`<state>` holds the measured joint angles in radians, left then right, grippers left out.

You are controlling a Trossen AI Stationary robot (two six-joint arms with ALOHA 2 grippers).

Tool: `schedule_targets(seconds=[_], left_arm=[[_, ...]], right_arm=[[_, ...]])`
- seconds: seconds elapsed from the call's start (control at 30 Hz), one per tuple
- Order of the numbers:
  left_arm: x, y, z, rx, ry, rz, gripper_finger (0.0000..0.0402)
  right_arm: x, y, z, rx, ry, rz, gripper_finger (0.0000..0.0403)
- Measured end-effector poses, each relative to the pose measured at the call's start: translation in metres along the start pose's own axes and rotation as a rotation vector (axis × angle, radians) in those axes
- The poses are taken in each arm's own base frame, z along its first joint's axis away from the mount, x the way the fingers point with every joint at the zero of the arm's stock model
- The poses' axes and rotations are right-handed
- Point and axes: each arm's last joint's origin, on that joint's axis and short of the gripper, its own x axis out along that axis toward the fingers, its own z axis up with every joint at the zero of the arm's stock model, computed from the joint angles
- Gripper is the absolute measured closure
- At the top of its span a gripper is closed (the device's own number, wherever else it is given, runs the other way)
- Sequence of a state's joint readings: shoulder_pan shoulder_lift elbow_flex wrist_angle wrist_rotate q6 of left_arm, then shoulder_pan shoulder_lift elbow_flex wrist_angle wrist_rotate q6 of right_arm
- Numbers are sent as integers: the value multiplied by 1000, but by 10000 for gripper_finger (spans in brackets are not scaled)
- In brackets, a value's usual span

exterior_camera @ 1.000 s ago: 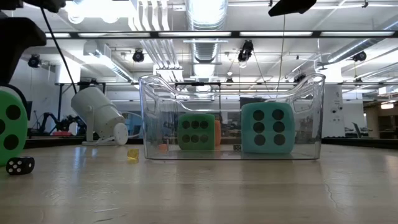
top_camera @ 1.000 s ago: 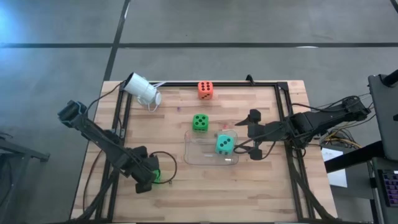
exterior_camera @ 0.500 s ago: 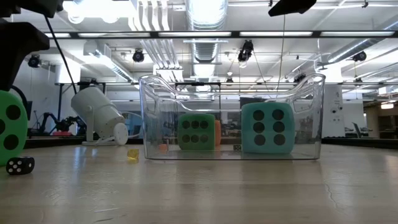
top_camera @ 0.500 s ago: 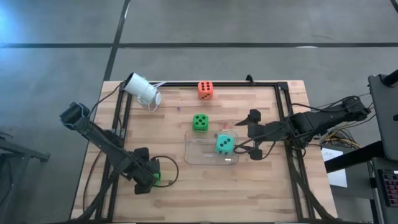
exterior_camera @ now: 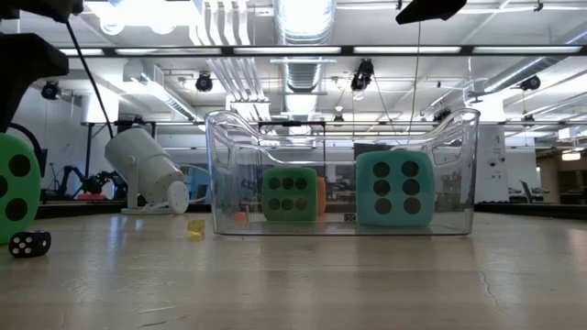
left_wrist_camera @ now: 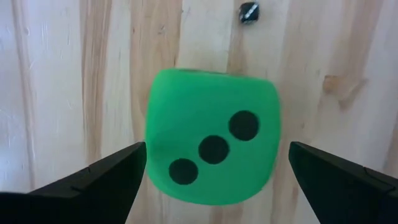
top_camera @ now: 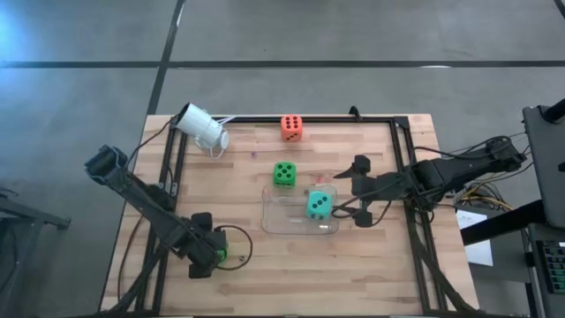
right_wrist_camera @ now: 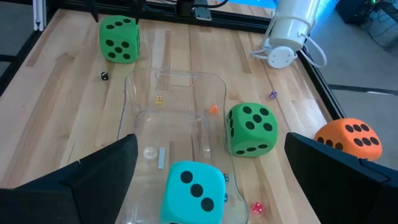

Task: Pick & Place Dice
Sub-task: Put the bottom large green die into the transparent bin

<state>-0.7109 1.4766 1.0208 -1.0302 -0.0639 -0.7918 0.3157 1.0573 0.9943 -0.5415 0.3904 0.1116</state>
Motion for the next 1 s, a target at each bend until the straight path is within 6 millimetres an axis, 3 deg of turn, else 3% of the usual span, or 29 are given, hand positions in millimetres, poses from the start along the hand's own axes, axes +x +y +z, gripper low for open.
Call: schedule_targets(seconds=[0.33, 0.67, 1.0], left_arm=[[6, 2, -2, 1, -2, 15, 2], [24, 4, -5, 5, -22, -6, 2], [26, 4, -5, -34, -36, -18, 2]], right_arm=[[0, 0, 0, 0, 0, 0, 3], [0, 0, 0, 0, 0, 0, 3], [0, 0, 0, 0, 0, 0, 3]])
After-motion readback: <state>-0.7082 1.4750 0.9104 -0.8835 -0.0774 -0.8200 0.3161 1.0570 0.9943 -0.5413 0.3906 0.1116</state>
